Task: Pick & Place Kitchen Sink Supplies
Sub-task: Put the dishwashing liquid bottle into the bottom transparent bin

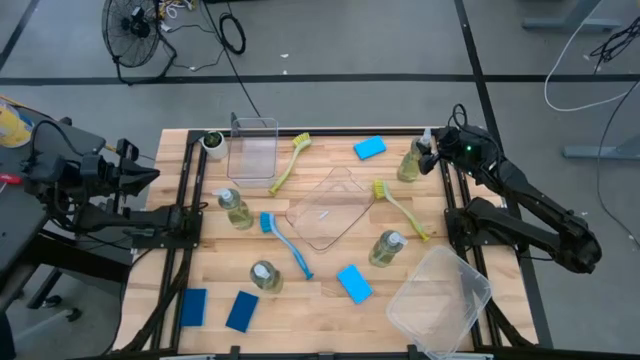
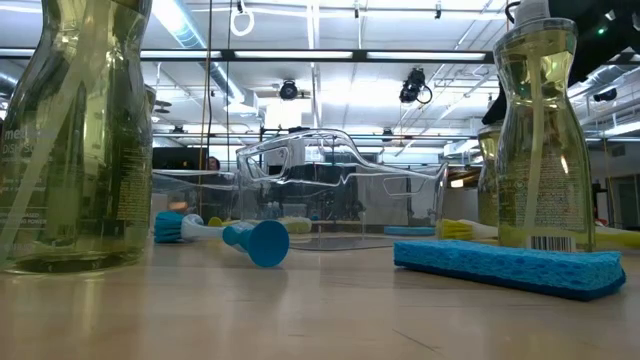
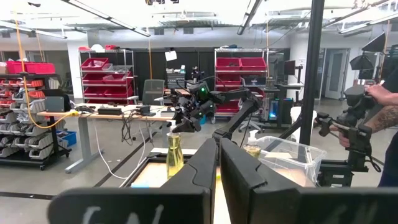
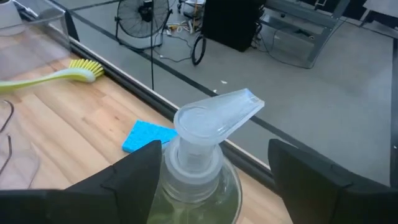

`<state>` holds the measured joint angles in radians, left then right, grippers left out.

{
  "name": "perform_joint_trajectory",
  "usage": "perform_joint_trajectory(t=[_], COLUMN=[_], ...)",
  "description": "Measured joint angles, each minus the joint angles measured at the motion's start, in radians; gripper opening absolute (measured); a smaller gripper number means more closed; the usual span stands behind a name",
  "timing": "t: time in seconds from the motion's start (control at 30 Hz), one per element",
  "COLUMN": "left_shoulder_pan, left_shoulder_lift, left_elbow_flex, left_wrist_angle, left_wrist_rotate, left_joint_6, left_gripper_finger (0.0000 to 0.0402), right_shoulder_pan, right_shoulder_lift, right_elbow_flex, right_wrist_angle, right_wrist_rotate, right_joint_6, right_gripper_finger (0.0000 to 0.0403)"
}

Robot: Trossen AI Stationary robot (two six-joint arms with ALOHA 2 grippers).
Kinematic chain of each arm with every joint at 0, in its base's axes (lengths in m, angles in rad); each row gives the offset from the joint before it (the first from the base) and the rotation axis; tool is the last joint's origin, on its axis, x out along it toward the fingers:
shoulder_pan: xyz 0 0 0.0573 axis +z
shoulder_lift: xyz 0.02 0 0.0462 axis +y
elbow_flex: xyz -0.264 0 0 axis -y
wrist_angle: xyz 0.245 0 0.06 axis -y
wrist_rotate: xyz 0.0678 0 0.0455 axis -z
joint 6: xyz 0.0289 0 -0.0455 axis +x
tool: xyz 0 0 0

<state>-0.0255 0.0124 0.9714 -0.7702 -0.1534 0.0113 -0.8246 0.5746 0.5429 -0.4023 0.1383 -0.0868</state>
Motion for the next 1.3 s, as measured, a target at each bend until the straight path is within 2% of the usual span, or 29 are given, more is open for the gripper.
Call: perform_joint_trajectory(t=[0.33,0.63,1.17,1.3], left_shoulder_pan=[0.0,0.0,0.0,0.0], left_shoulder_lift=[0.0,0.0,0.0,0.0], left_elbow_flex=[0.0,0.0,0.0,0.0], left_wrist_angle=[0.0,0.0,0.0,0.0], left_wrist_rotate=[0.0,0.0,0.0,0.0], left_joint_6=[0.0,0.0,0.0,0.0], left_gripper_finger=[0.0025,0.0026,0.0025,0.0025], right_shoulder_pan=[0.0,0.0,0.0,0.0], right_shoulder_lift=[0.0,0.001,0.094,0.099], right_elbow_flex=[-0.002,-0.002,-0.002,-0.002], right_wrist_angle=[0.034,0.066,0.084,0.09], right_wrist_rotate=[0.0,-0.061,-0.076,-0.076], right_joint_6=[0.0,0.0,-0.004,-0.001], right_gripper_finger=[0.0297,0.0297,0.0297,0.0287])
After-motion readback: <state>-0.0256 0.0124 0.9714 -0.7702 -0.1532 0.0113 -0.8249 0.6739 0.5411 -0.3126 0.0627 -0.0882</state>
